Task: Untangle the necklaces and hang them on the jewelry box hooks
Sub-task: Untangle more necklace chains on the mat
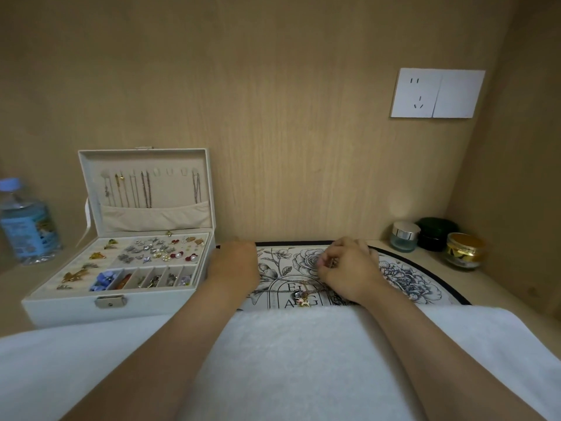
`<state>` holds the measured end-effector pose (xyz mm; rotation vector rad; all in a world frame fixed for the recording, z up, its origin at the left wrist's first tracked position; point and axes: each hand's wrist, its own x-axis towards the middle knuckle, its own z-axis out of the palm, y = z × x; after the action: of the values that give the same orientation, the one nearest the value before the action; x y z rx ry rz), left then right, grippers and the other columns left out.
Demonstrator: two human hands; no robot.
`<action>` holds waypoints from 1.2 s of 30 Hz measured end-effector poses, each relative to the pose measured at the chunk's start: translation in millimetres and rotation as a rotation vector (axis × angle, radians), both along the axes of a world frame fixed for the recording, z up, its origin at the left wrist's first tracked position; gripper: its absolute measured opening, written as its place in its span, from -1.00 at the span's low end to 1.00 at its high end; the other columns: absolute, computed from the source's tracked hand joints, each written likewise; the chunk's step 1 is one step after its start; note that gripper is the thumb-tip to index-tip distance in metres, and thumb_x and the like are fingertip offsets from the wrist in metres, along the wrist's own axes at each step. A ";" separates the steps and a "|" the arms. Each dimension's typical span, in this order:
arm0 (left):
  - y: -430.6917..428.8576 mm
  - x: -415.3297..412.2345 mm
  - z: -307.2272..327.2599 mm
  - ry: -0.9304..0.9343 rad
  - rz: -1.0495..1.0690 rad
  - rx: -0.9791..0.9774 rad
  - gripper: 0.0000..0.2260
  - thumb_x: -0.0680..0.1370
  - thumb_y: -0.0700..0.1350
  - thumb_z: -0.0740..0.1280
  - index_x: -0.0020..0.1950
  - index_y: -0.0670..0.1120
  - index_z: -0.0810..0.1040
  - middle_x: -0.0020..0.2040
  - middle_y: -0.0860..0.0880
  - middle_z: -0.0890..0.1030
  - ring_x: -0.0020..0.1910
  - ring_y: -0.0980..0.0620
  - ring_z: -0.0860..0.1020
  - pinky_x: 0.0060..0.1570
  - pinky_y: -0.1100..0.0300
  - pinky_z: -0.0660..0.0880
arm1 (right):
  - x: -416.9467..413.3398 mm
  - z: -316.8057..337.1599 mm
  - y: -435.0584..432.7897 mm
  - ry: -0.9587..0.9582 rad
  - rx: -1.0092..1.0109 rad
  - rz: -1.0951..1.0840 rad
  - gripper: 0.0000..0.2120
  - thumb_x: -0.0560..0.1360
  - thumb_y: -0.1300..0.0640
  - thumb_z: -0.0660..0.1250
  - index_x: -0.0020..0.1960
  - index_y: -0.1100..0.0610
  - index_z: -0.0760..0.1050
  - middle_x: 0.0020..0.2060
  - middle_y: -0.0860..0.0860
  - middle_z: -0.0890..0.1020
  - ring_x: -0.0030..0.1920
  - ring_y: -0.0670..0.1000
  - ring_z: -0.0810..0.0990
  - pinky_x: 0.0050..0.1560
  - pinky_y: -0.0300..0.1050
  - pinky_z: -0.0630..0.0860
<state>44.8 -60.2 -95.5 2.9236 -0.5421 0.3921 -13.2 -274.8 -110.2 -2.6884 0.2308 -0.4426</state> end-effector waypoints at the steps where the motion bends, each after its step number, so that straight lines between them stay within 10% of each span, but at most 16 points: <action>1: -2.9 4.8 -3.4 -0.019 -0.067 -0.026 -0.75 0.47 -0.27 0.32 0.11 -0.08 0.60 -0.03 -0.08 0.51 -0.02 -0.07 0.52 -0.10 0.12 0.50 | -1.3 2.3 2.2 -0.015 -0.036 0.045 -0.86 0.45 -0.15 0.39 -0.27 -0.19 0.57 0.03 -0.21 0.52 0.18 -0.09 0.34 0.23 -0.03 0.19; 9: -17.8 6.1 -22.1 0.093 -0.472 -0.209 -0.91 0.54 -0.09 0.41 -0.07 -0.05 0.71 -0.11 0.07 0.59 -0.12 0.10 0.54 -0.05 0.17 0.50 | 4.9 0.1 2.9 0.054 -0.089 0.239 -0.83 0.49 -0.09 0.43 -0.26 -0.10 0.57 -0.28 -0.20 0.60 -0.15 -0.16 0.53 0.14 -0.10 0.39; 15: -26.4 -10.3 -14.3 0.319 -0.331 -0.715 -0.86 0.68 -0.09 0.16 0.00 -0.04 0.49 -0.19 0.06 0.56 -0.20 0.05 0.56 -0.27 0.24 0.46 | 1.8 5.3 15.4 -0.041 0.499 0.212 -0.80 0.65 0.13 0.21 -0.14 0.08 0.47 -0.38 -0.10 0.58 -0.41 -0.15 0.45 -0.27 -0.23 0.39; 20: -15.7 -15.0 2.4 0.157 -0.341 -0.525 -0.87 0.66 -0.01 0.17 -0.04 0.06 0.47 -0.25 0.06 0.58 -0.29 0.04 0.56 -0.16 0.02 0.51 | -2.6 15.0 17.2 -0.092 0.811 0.276 -0.82 0.63 0.21 0.28 -0.16 0.14 0.48 -0.50 -0.07 0.38 -0.49 -0.09 0.33 -0.41 -0.26 0.39; 25: -2.7 -13.4 13.2 0.062 -0.353 -0.402 -0.86 0.60 0.13 0.28 0.02 0.13 0.59 -0.03 0.15 0.64 -0.08 0.18 0.57 -0.04 0.12 0.53 | -5.6 13.2 7.2 -0.043 0.597 0.223 -0.71 0.48 0.43 0.29 -0.03 0.05 0.55 -0.45 -0.10 0.38 -0.48 -0.11 0.34 -0.37 -0.24 0.37; 31: 1.2 -4.7 13.7 0.069 -0.294 -0.427 -0.84 0.61 0.03 0.29 -0.16 0.11 0.57 -0.20 0.15 0.60 -0.20 0.20 0.52 -0.23 0.22 0.42 | -5.4 10.2 1.1 -0.129 0.192 -0.068 -0.86 0.50 -0.07 0.42 -0.20 -0.07 0.57 -0.42 -0.09 0.60 -0.34 -0.11 0.54 -0.15 -0.12 0.44; 36: 4.1 -0.4 16.6 0.066 -0.174 -0.715 -0.76 0.64 -0.12 0.20 -0.19 -0.11 0.51 -0.38 0.00 0.48 -0.43 0.06 0.43 -0.37 0.17 0.34 | -3.9 3.0 -10.7 0.032 0.254 -0.065 -0.84 0.55 0.01 0.40 -0.18 0.02 0.63 -0.35 -0.06 0.64 -0.29 -0.08 0.56 -0.27 -0.19 0.42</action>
<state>44.5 -56.1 -78.9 2.1793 -0.5084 0.3682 -17.1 -285.5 -107.2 -2.4455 0.3592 -0.3633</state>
